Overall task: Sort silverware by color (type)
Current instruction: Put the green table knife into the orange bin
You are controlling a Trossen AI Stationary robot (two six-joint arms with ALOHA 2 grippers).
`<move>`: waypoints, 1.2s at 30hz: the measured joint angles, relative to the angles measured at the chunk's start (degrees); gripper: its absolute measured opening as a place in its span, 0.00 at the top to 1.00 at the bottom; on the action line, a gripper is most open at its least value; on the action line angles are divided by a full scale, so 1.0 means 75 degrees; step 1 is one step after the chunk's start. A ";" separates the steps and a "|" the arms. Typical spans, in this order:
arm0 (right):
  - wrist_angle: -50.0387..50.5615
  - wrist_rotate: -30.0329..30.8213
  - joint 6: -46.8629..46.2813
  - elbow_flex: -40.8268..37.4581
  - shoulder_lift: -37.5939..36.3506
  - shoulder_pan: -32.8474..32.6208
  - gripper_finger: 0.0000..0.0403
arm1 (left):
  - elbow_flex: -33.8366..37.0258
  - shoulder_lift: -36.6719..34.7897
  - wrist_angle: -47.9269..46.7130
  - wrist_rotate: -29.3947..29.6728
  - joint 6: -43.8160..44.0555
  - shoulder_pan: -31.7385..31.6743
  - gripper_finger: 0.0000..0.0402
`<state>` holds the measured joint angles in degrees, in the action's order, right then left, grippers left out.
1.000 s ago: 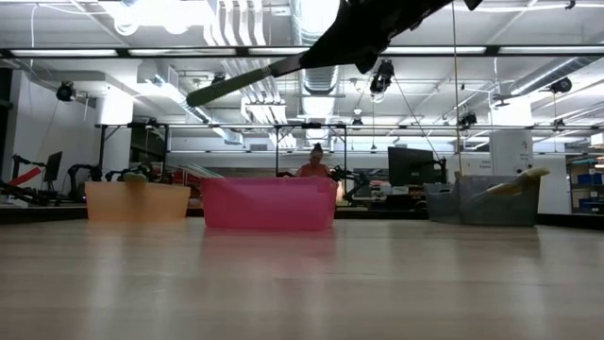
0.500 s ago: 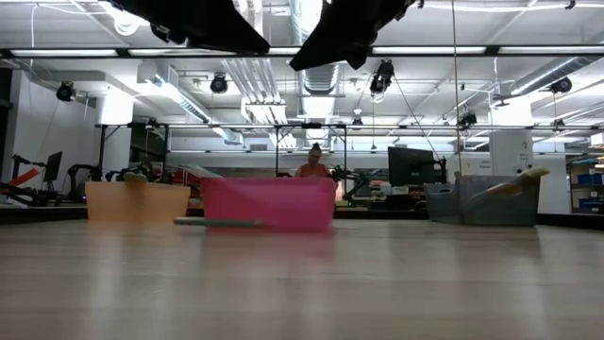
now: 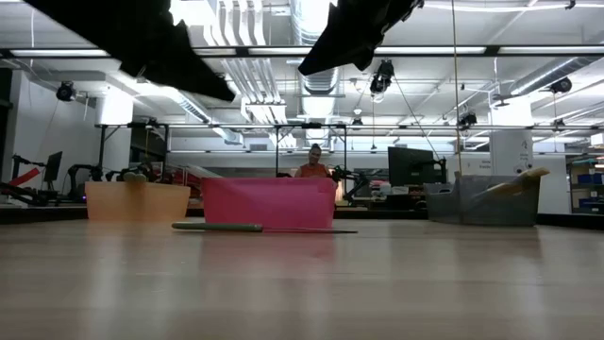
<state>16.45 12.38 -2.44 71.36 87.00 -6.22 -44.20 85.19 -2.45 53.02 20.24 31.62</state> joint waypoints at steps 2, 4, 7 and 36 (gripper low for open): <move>0.0004 0.0151 -0.0003 -0.0043 0.0000 0.0000 0.98 | 0.0167 0.0000 -0.0089 -0.0344 0.0300 0.0013 0.57; -0.0006 0.0358 -0.0030 -0.0105 0.0000 -0.0002 0.98 | 0.0394 0.0000 0.0083 -0.0726 0.0433 0.0011 0.57; -0.0009 0.0577 -0.0134 -0.0214 0.0003 0.0000 0.98 | 0.0916 0.0000 0.0769 -0.0916 0.0436 0.0015 0.57; -0.0228 0.0836 -0.0465 -0.0685 0.0003 0.0004 0.98 | 0.1630 0.2468 0.4072 -0.1213 0.0046 -0.1151 0.59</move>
<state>14.73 18.65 -5.93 66.22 87.02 -6.19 -31.97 103.70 28.09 43.92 20.59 22.99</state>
